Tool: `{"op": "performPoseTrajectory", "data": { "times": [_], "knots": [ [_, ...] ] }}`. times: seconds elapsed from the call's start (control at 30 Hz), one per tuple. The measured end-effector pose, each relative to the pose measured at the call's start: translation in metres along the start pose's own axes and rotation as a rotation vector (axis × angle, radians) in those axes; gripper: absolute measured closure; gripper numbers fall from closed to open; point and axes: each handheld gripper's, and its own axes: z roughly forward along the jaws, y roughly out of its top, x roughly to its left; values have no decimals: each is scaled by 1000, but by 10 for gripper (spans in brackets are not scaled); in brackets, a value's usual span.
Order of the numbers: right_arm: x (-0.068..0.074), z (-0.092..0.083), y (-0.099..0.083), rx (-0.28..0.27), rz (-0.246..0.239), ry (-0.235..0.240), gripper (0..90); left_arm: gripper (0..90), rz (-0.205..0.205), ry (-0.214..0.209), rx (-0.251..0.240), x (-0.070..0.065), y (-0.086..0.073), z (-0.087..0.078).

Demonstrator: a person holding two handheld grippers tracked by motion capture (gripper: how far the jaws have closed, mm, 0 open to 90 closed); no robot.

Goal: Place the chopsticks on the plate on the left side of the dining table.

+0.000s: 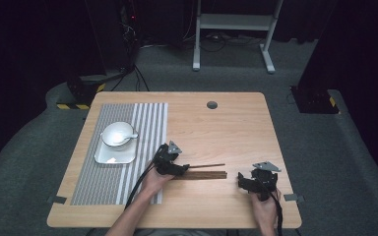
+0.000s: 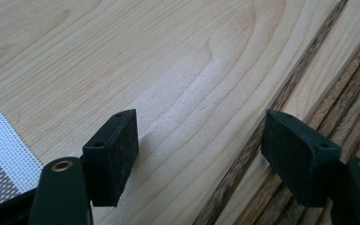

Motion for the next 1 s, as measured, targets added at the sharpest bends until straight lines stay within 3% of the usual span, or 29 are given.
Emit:
{"op": "performPoseTrajectory", "data": {
  "times": [0.57,1.0],
  "knots": [
    [0,0,0,0,0,0,121,282,-5,25,-1,5,4,4],
    [0,0,0,0,0,0,120,291,-17,13,-10,2,8,12]
  ]
}}
